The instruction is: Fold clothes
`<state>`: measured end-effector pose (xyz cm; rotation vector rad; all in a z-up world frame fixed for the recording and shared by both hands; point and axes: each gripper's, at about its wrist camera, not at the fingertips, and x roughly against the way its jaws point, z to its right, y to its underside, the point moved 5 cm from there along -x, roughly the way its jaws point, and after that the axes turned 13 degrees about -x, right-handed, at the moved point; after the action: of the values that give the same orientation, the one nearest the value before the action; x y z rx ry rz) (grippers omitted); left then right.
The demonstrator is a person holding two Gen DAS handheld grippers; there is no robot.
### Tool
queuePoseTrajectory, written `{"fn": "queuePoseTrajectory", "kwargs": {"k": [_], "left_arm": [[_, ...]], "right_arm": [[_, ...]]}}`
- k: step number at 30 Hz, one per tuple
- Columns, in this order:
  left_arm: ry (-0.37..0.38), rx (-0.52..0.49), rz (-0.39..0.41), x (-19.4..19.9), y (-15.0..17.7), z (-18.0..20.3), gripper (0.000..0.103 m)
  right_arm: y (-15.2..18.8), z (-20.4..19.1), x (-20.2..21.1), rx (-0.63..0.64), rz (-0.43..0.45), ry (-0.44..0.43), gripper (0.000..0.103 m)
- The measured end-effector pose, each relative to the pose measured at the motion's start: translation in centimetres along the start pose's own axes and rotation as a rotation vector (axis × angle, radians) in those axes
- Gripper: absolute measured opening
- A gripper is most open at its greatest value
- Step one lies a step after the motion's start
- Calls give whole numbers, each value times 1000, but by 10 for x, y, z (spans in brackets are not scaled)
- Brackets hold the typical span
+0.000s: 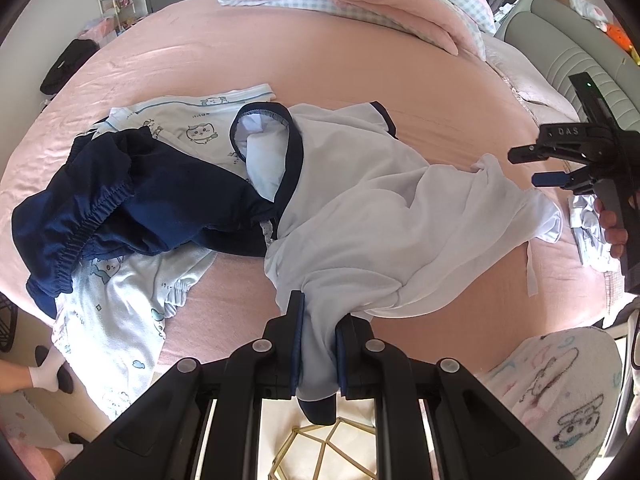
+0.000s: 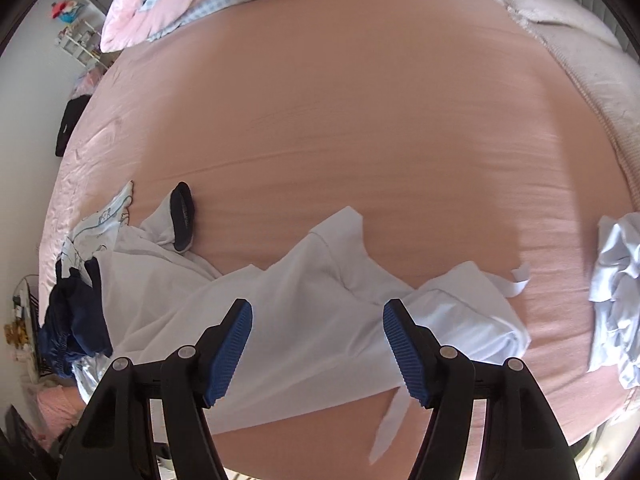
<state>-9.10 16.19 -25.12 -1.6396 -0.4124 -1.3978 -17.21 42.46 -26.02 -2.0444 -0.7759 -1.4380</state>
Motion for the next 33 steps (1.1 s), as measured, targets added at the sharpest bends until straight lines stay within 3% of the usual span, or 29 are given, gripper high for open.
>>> {"fn": "queuePoseTrajectory", "kwargs": {"k": [4,7,15,17,19,21,27,33], "left_arm": [[1,-4,-14,-4,2,3,12],[-1,-7,-16,-5,3,3,12],[8,-2,-27,-10,5,4,12],[8,-5,-32,-11,6,6,12],[10,-7,-39,-13,7,7,12],[14,-7,-46,-15,8,9,12],[12,-7,-48,-15,9,10,12],[10,0,-27,-7,6,10,12]], "right_arm": [[-9,-18,-27,-18,-85,-46,68],[-17,-24,-41,-6,-91,25,68],[-30,-16,-58,-140,-103,-29,67],[-29,-7,-63,-210,-117,-80,57],[-25,6,-72,-288,-145,-93,26],[-20,21,-83,-348,-174,-79,8],[-16,42,-75,-448,-164,-237,7],[-19,42,-44,-375,-45,-328,7]]}}
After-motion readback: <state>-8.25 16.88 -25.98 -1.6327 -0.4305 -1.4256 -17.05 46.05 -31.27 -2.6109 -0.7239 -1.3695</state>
